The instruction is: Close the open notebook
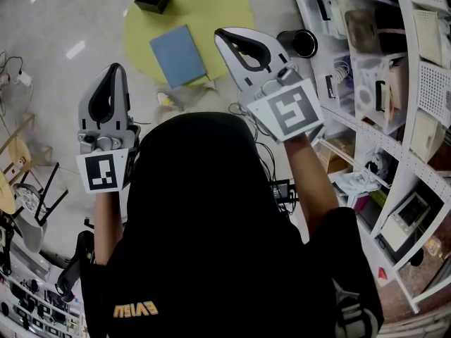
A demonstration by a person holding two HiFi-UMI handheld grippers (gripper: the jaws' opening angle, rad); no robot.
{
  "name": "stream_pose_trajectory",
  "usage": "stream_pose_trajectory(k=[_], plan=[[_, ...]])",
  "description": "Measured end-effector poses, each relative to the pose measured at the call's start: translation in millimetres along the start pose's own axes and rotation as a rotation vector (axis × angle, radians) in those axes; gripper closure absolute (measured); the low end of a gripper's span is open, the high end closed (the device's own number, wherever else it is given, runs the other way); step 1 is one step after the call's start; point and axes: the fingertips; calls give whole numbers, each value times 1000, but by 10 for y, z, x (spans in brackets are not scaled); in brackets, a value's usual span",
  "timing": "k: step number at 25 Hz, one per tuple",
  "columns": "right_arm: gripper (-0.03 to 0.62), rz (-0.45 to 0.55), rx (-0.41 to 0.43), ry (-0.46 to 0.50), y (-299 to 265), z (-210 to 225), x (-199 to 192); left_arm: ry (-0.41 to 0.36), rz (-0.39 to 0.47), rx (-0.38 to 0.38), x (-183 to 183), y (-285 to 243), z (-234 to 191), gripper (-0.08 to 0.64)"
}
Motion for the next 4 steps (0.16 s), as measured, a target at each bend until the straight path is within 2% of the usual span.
stream_pose_trajectory(k=[4], plan=[[591, 3, -5, 6, 25, -2, 11, 23, 3, -14, 19, -22, 45, 543]])
Point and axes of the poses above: the fingertips, and each gripper's own axes: y backward along the fingers, z to its right, x out of its top, and after that the axes turned 9 degrees about x, right-handed
